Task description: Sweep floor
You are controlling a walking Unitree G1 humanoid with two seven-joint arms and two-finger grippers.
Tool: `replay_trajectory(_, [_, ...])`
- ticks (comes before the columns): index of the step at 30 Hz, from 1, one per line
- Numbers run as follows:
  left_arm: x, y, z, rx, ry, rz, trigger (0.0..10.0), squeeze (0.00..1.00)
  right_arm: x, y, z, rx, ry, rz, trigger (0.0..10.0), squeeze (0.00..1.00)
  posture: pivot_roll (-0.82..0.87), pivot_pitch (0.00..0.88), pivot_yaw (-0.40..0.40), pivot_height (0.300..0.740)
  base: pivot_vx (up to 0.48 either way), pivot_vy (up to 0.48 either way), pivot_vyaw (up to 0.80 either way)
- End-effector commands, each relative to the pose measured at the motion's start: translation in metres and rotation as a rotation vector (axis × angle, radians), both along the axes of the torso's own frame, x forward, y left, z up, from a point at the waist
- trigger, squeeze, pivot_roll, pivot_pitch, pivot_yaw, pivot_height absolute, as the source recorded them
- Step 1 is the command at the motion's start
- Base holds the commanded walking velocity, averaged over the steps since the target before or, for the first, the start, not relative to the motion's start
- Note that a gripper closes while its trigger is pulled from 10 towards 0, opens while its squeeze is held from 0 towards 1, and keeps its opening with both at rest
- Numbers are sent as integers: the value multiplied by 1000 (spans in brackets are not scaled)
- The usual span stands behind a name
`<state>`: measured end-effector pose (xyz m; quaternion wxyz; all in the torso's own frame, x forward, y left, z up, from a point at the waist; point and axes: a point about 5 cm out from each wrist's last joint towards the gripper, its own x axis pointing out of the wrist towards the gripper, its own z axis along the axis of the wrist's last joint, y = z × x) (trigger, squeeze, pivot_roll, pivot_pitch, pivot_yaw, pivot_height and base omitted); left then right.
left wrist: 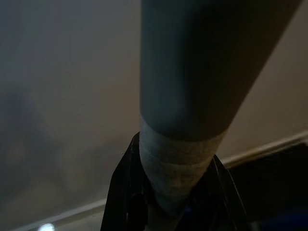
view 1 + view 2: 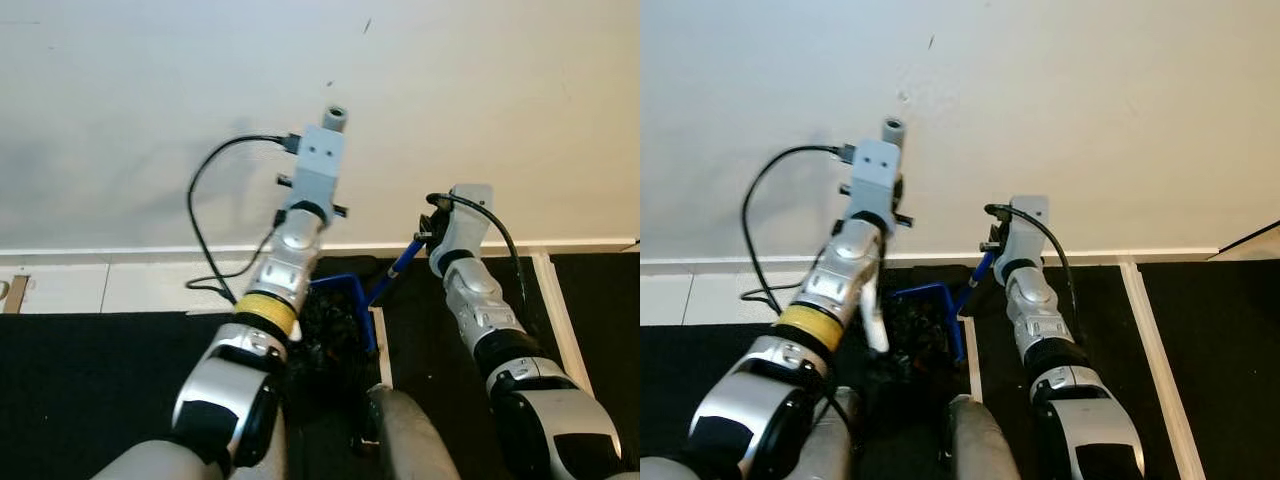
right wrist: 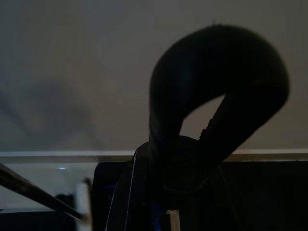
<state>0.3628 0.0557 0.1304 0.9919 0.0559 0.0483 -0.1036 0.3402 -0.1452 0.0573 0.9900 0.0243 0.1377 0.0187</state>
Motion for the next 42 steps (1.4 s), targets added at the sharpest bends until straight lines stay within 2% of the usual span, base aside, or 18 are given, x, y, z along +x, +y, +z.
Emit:
replay_trajectory(1, [-6,-21,-2,-99,33,-7,10000,0,-40,-8,-56,-51,270,-7,10000,0,67,209,-92,740,0,0,0])
replay_trajectory(4, [-5,-24,-1,-164,32,23,10000,0,-41,-8,-57,-48,271,-12,10000,0,65,206,-89,740,0,0,0])
replay_trajectory(6, [-5,-26,0,-176,28,15,10000,0,-41,-8,-58,-47,272,-13,10000,0,65,205,-87,740,0,0,0])
replay_trajectory(11, [-5,-24,-1,-168,26,13,10000,0,-42,-7,-58,-46,271,-14,10000,0,67,200,-86,740,0,0,0])
replay_trajectory(17, [-3,-16,-2,-171,14,52,10000,0,-40,-6,-55,-28,245,-10,10000,0,72,195,-87,740,0,0,0])
replay_trajectory(30, [-1,-16,-3,-155,14,-21,10000,0,-36,-2,-50,7,215,-2,10000,0,77,176,-80,740,0,0,0])
replay_trajectory(35, [-1,-16,-3,-120,19,-79,10000,0,-25,-1,-37,72,172,-21,10000,0,83,147,-77,740,0,0,0])
replay_trajectory(38, [1,-15,-1,-119,17,-87,10000,0,-21,-1,-32,78,163,-23,10000,0,85,133,-75,740,0,0,0])
replay_trajectory(42, [6,-16,7,-73,8,-131,10000,0,-7,-1,-18,76,140,-22,10000,0,83,95,-66,740,0,0,0])
